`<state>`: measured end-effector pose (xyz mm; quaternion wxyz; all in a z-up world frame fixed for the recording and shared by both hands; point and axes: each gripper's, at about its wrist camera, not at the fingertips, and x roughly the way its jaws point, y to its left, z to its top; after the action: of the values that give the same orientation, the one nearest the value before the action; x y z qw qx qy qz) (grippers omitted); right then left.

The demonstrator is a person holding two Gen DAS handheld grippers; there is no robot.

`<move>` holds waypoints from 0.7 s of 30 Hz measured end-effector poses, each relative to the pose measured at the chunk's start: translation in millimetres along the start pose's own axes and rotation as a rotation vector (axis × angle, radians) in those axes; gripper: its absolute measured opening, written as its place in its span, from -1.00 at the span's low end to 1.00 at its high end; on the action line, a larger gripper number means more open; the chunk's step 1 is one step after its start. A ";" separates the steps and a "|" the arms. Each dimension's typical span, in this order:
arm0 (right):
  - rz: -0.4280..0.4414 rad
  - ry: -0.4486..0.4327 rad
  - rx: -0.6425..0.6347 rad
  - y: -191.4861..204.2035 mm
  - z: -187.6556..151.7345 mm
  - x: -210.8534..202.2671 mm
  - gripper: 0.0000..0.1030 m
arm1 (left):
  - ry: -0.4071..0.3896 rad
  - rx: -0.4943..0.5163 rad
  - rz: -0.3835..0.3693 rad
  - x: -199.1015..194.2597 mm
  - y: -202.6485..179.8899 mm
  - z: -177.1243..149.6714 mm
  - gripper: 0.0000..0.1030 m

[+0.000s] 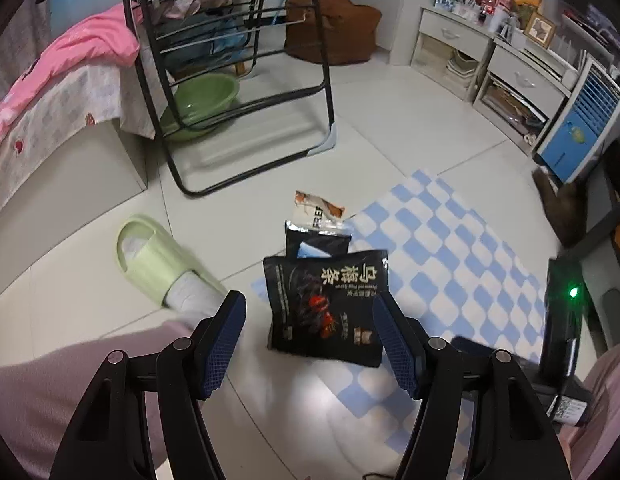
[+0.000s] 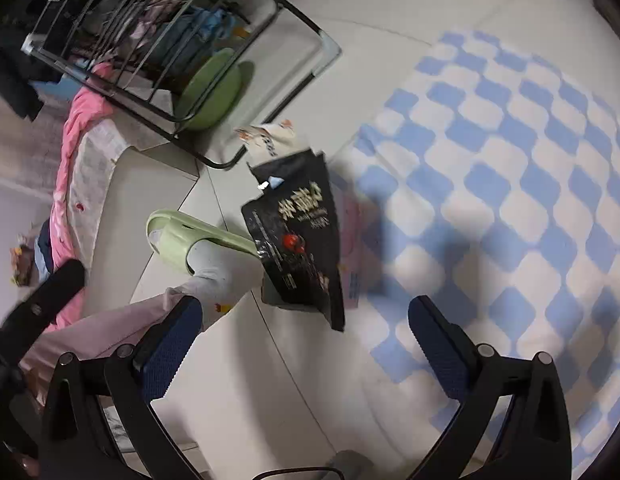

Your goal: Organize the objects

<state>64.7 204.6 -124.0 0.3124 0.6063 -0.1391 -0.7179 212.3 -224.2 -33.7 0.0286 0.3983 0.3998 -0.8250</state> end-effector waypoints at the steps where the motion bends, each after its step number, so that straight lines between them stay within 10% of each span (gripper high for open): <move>1: -0.015 0.005 0.002 -2.4 -0.5 1.3 0.99 | 0.002 -0.010 0.015 -1.3 4.9 -3.9 0.25; 21: -0.199 0.017 -0.162 8.1 -3.6 7.2 0.99 | 0.024 -0.050 0.087 5.8 10.0 15.7 0.25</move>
<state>69.9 194.6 -125.7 0.2888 0.5959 -0.0172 -0.7492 202.0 -240.1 -38.2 0.0696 0.4246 0.4029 -0.8078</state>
